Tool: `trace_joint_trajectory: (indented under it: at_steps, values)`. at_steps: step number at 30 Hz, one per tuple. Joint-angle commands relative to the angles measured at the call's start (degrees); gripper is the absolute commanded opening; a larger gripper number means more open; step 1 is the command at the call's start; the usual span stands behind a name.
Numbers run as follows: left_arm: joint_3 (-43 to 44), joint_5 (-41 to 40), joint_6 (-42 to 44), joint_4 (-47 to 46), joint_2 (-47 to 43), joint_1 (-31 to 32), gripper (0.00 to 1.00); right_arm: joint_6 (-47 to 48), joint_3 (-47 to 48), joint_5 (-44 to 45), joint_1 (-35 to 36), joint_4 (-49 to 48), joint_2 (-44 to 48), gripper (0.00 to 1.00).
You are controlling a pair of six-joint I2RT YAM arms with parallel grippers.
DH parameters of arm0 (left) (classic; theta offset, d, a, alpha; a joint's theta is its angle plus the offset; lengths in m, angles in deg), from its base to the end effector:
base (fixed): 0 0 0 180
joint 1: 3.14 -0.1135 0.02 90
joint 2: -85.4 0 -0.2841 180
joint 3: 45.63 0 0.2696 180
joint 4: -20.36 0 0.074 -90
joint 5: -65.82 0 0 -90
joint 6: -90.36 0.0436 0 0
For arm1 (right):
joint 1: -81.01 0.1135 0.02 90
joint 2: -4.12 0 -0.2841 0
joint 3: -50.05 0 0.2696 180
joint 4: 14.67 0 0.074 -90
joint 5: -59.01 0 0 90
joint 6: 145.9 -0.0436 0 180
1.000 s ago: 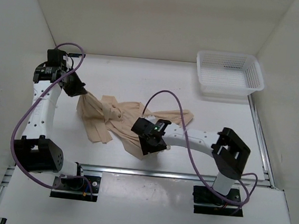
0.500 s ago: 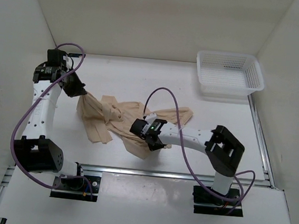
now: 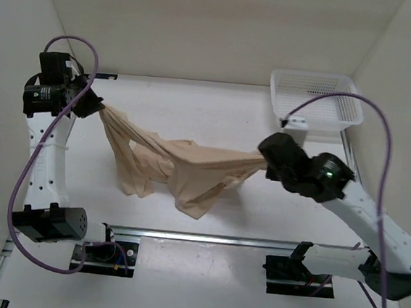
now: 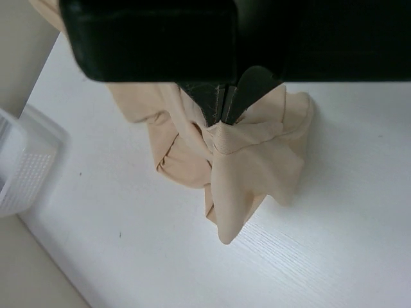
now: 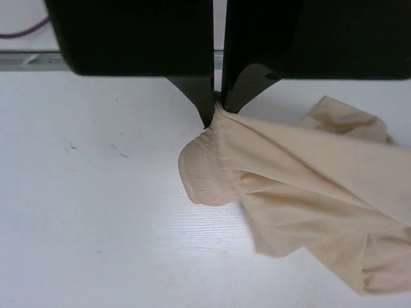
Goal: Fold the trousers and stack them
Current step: Flatten the trousers out
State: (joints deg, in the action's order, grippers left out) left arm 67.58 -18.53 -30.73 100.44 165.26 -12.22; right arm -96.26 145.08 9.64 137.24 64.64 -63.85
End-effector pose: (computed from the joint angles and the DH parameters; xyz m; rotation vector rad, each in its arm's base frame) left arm 0.2729 0.0393 0.4559 -0.7806 2.2718 -0.2982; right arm 0.1454 0.1663 0.4148 -0.0279 2.2143 0.0197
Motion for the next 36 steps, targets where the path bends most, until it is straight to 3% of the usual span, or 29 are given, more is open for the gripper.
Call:
trace_joint_trajectory:
  at_steps: [1,8,12,17,24,29,33,34,36]
  values:
    - [2.8,-1.1,-1.3,-1.6,-6.1,-2.8,0.1,-1.0,7.2,6.0,-1.6,10.2,8.3,0.0]
    - [7.8,-7.3,-3.4,-4.2,-17.4,-2.8,0.1,-0.7,23.5,8.8,-2.4,21.6,11.8,0.0]
    - [9.1,-8.6,-2.8,-4.2,-23.2,-2.8,0.1,-0.7,24.3,6.4,-3.0,21.6,14.3,0.0]
    - [7.0,-6.7,-1.3,-6.7,-21.9,-2.3,0.1,-2.5,22.1,9.7,-3.5,21.6,14.3,0.0]
    - [7.1,0.1,2.3,-12.0,-4.3,-0.9,0.1,-4.9,13.2,22.3,-3.5,18.4,9.6,0.0]
    - [20.4,-1.1,6.2,-12.6,15.7,3.8,0.1,2.8,1.7,29.2,-4.0,1.1,5.4,0.0]
    - [33.2,-5.0,8.5,-9.0,27.2,7.8,0.1,4.8,-0.9,28.6,-8.1,-5.3,-0.4,0.0]
    - [35.2,-5.6,8.5,-8.3,29.1,8.4,0.16,5.9,-0.9,27.0,-9.5,-6.5,-2.2,0.0]
    - [41.4,-3.8,9.9,-3.6,34.5,8.9,0.52,7.3,-2.4,22.9,-14.4,-9.1,-3.4,0.0]
